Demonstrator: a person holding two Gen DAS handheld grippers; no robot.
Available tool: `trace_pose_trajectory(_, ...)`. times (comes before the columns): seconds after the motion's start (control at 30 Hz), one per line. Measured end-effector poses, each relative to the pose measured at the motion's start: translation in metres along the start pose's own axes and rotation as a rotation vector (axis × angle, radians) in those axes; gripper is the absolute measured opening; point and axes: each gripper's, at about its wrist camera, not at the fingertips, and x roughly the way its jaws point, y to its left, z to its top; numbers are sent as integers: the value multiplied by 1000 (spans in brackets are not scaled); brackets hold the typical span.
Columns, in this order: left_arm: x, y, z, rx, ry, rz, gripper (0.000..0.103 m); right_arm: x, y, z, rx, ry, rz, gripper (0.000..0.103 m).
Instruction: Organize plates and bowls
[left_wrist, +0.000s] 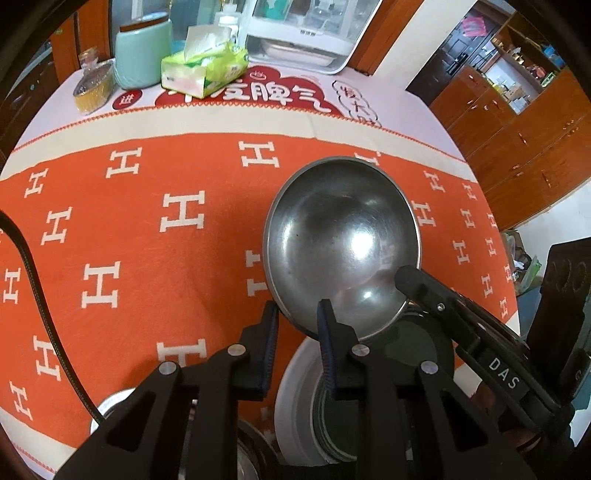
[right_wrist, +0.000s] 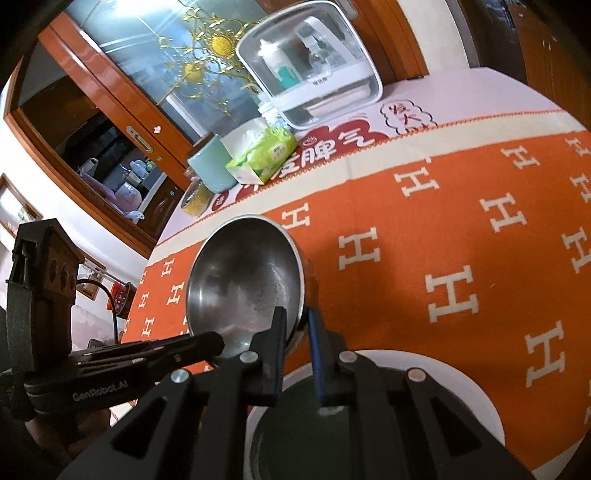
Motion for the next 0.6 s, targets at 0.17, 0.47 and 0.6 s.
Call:
trace_pose_trajectory(0.17,-22,-2,-10,-3,-46,1,19,-12,14,0,-54,-24,7,11)
trace_pose_trajectory(0.47,-56,-1,-35,-31,-110,8,19,-32,36,-9,-136,-51,43,12)
trace_pose_trajectory(0.6,-69,1,-48,-45,-137,22,19,-38,45,-15,-164,-54,57,12)
